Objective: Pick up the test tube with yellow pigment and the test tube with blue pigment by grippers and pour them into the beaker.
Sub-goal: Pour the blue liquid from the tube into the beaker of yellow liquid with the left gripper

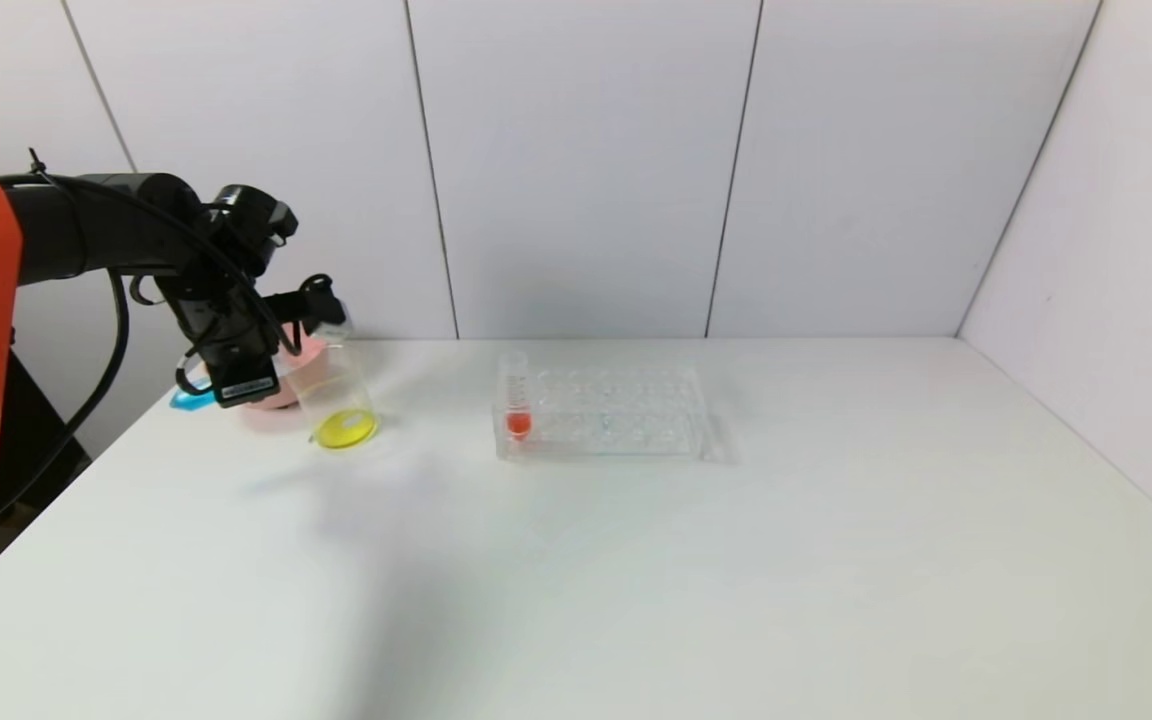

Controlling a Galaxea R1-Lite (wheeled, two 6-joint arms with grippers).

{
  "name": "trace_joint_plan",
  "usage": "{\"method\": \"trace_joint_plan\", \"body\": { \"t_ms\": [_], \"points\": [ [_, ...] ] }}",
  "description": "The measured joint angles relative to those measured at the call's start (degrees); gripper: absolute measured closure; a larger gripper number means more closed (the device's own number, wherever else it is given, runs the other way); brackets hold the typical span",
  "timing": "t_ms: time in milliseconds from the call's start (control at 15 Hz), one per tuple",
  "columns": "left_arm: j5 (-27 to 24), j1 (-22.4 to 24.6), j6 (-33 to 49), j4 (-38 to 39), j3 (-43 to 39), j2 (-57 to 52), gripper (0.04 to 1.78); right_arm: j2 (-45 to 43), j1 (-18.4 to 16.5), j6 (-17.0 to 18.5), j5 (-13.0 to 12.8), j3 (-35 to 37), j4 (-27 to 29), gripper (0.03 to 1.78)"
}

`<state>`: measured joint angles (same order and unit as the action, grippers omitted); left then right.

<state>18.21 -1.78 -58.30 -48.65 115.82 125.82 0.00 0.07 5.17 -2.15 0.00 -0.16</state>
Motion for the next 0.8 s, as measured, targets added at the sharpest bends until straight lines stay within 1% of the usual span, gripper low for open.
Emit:
{"method": "trace_joint_plan", "body": {
  "t_ms": [200,800],
  "points": [
    [2.21,-0.54,0.09,0.63,0.02,0.34,1.33,0.00,0.00,-0.02,0.00,0.00,0.00,0.04],
    [2.97,-1.06,1.90,0.59,0.02,0.56,1.33,0.00,0.00,-0.10,0.00,0.00,-0.02,0.04]
  ]
}}
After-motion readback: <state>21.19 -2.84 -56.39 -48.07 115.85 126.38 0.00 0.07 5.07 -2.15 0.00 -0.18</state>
